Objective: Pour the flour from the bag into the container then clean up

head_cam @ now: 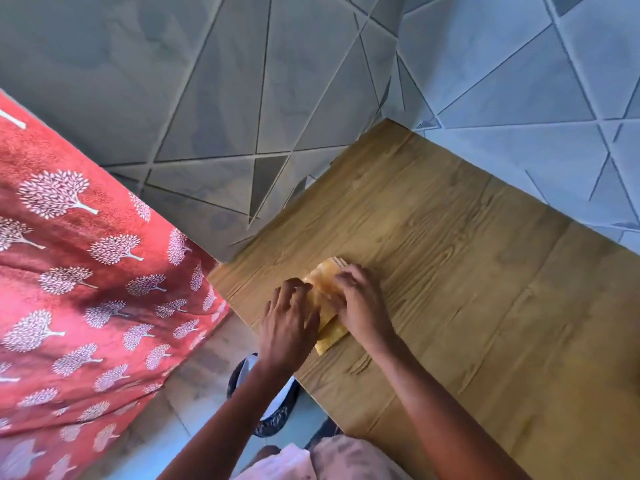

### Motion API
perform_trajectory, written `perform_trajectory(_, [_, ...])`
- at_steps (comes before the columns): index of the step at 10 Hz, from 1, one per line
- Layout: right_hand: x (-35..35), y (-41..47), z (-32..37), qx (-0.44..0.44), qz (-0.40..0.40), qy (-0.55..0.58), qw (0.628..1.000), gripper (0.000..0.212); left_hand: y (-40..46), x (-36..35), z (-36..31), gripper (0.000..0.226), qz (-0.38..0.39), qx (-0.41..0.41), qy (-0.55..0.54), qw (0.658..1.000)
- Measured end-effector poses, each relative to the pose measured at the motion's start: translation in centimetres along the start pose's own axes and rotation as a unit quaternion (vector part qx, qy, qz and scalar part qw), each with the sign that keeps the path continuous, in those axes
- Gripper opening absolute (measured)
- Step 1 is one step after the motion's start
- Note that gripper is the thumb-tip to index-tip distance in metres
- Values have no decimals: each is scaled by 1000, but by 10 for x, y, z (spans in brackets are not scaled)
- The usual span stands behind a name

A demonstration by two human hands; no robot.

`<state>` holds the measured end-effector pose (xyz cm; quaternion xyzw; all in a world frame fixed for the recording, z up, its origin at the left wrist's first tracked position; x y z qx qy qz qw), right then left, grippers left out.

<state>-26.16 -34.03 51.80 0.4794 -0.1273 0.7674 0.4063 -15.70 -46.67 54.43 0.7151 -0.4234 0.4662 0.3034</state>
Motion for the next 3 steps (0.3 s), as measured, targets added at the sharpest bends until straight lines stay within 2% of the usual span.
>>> perform_trajectory(1, [-6, -6, -5, 2, 38, 11, 999, 25, -5, -14, 9, 56, 80, -1, 40, 996])
perform_trajectory(2, [4, -11, -6, 14, 2, 68, 998, 29, -8, -16, 17, 50, 66, 0, 1, 998])
perform_trajectory(3, [27, -23, 3, -20, -113, 146, 983, 23, -12, -1, 9, 35, 18, 24, -135, 990])
Point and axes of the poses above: each hand's wrist, its own y-axis towards the middle knuckle, its own x-axis out of the back of the hand, z = x × y, the point moved 3 cm from there along y, towards the middle knuckle, and after that the axes turned 7 degrees about x, right-handed, at the moved point
